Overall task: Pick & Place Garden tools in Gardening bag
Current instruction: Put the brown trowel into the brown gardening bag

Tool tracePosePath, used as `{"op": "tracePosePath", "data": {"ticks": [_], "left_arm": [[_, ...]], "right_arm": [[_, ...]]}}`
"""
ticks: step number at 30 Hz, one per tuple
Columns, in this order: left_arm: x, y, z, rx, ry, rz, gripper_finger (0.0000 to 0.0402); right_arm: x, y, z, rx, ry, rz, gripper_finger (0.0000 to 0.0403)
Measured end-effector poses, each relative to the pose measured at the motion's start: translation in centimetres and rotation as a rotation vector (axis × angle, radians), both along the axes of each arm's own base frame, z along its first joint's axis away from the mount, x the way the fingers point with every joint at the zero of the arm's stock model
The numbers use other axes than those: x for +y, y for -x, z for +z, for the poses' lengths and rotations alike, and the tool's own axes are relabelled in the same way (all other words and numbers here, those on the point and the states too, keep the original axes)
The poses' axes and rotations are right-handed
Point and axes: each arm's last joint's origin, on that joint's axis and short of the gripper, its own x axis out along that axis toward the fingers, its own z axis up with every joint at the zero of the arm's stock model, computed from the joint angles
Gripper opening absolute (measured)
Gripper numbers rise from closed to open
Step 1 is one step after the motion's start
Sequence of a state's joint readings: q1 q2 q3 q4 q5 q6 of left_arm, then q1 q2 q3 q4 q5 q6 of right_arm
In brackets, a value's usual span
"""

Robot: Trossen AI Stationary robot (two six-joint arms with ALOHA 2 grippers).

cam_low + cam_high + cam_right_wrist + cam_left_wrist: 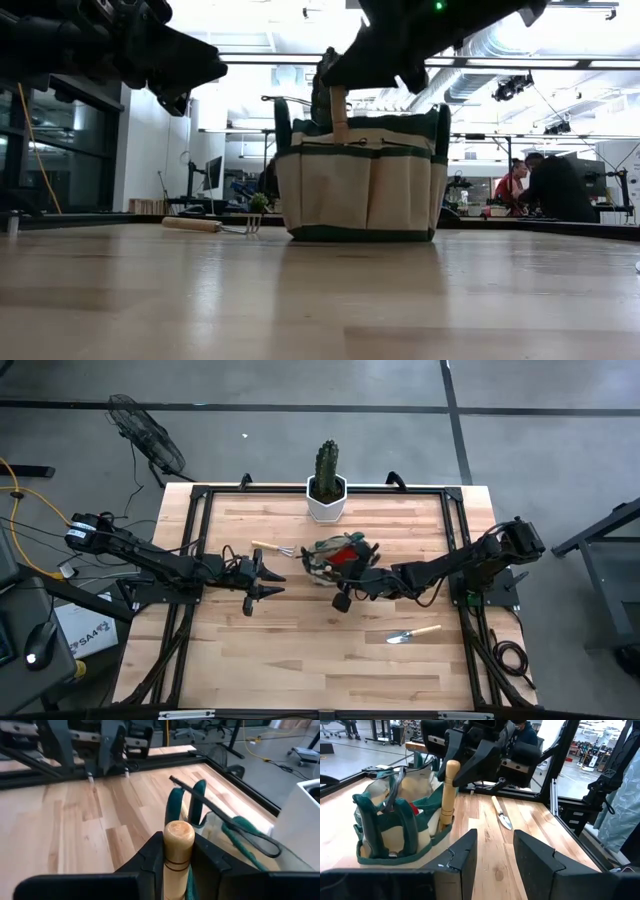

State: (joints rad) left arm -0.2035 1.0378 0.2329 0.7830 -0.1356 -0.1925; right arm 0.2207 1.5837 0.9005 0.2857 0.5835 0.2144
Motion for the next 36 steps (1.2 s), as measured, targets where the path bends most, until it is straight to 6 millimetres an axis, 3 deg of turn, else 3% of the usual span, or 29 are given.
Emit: {"op": "tracePosePath", "data": {"ticks": [16,25,36], "left_arm": [[0.0,0.0,0.0,0.000,0.000,0.000,0.0124],[0.0,0.0,0.0,0.000,0.000,0.000,0.0124],[0.0,0.0,0.0,0.001,-0.001,0.000,0.0124]], "right_arm": [[0.1,0.1,-0.4,0.089,0.071,0.113,0.0066],[-0.9,-0.2,-0.5,0.099,0.057,0.156,0.0067],[-1.0,-0.2,-0.5,0.089,0.045,0.128,0.0127]]}}
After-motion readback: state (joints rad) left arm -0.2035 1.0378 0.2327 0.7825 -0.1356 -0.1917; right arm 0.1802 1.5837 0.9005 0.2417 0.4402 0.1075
